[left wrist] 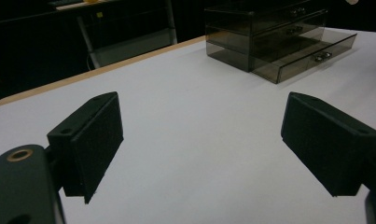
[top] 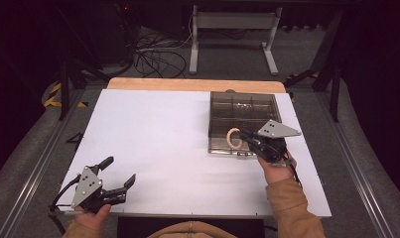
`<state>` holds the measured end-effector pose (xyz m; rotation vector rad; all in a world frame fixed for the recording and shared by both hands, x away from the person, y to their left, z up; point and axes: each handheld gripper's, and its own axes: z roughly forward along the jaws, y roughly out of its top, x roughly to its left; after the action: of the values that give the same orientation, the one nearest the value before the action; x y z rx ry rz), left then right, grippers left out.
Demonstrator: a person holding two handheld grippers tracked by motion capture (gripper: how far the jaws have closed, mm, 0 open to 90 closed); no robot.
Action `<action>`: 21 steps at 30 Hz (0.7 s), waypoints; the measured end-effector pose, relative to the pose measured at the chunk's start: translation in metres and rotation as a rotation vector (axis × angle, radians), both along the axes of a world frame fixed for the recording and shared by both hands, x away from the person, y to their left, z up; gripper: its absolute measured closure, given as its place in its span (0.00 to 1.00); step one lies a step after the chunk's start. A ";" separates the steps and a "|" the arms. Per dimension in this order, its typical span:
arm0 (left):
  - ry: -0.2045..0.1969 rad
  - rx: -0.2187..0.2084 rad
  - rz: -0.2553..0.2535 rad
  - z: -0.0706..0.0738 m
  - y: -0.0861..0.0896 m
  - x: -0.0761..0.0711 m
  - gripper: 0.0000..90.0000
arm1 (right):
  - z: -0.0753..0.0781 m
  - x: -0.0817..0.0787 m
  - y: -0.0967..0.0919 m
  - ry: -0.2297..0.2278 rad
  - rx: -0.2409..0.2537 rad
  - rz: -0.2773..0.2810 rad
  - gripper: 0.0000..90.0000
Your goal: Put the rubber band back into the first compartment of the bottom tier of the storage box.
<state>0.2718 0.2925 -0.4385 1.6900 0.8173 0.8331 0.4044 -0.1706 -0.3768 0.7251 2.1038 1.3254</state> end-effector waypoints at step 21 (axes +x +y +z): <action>0.002 0.005 -0.003 0.000 0.000 0.000 0.15 | -0.007 0.033 0.028 0.017 -0.012 0.009 0.94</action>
<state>0.2722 0.2925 -0.4388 1.6963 0.8151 0.8322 0.4374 -0.1427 -0.3840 0.7253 2.1288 1.3150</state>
